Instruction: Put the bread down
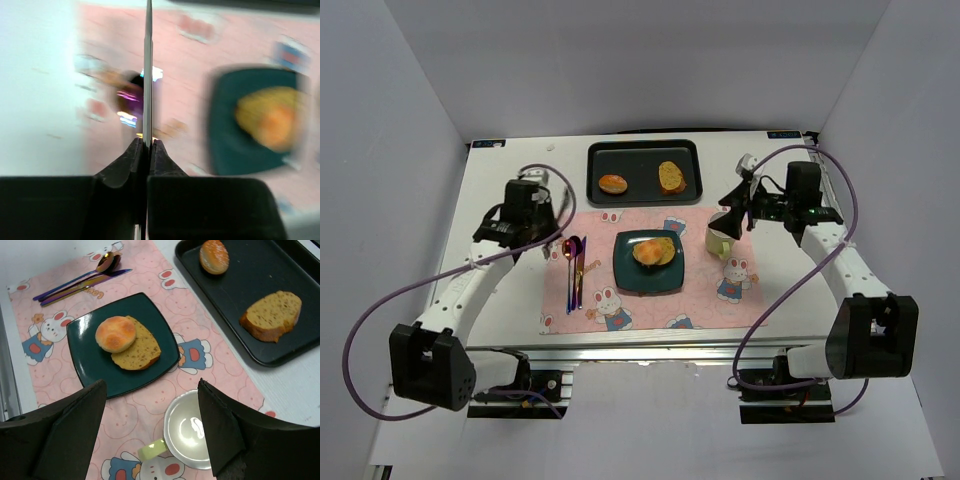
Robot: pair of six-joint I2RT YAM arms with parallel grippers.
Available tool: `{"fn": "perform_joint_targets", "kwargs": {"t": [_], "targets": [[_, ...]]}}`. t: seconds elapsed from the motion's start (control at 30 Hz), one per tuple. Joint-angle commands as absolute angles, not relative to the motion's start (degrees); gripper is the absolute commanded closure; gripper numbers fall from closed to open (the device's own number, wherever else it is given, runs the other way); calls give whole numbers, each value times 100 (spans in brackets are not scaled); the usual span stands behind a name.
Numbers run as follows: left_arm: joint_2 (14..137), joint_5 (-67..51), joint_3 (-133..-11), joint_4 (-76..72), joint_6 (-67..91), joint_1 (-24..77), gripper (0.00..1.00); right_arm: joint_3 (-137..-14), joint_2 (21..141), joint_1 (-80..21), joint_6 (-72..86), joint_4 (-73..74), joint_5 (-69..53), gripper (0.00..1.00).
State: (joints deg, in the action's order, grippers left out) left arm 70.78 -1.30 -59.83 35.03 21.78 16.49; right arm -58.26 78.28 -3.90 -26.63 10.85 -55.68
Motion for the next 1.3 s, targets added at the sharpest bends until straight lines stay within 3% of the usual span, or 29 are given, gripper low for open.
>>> {"fn": "perform_joint_targets", "kwargs": {"t": [0.0,0.13,0.37,0.5,0.53,0.57,0.63,0.73,0.77,0.8,0.83,0.87,1.07,1.1,1.27], "targets": [[6917,685,-5320,2195,533,1047,100,-5897,7603,-623,-3427,1476,-5599,22],[7083,932,-4527,890,-456,477,100,-5994,7629,-931,-3753,1696,-5511,22],[8226,238,-4017,141,-905,9,100,-6073,7647,-1257,-3806,1749,-5282,21],[8568,79,-3946,70,-976,-272,82,-6073,7673,-1415,-3902,1951,-5098,20],[8613,79,-3955,105,-976,-307,68,-6065,7673,-1511,-3998,2047,-5054,16],[8648,88,-3981,140,-958,-334,60,-6030,7655,-1555,-4008,2057,-4941,14],[8762,53,-4095,298,-932,-422,58,-6021,7655,-1669,-4025,2074,-4852,13],[8789,131,-4192,430,-818,-483,45,-6108,7743,-1757,-3833,2083,-4580,11],[8789,114,-4210,465,-800,-492,30,-6134,7804,-1775,-3641,2031,-4466,10],[8780,106,-4227,544,-791,-518,27,-6187,7839,-1810,-3552,2013,-4247,11],[8745,79,-4262,571,-765,-553,14,-6222,7866,-1845,-3481,2004,-4132,10],[8719,53,-4280,641,-739,-580,9,-6292,7936,-1881,-3411,2056,-4009,11],[8141,210,-4368,677,-327,-642,7,-6407,7998,-2065,-2077,1522,-2868,11],[8034,237,-4412,738,-212,-650,2,-6451,8007,-2083,-1770,1442,-2482,11],[7375,-270,-4772,1011,902,-650,2,-6461,7911,-2118,-1705,968,-2355,10]]}}
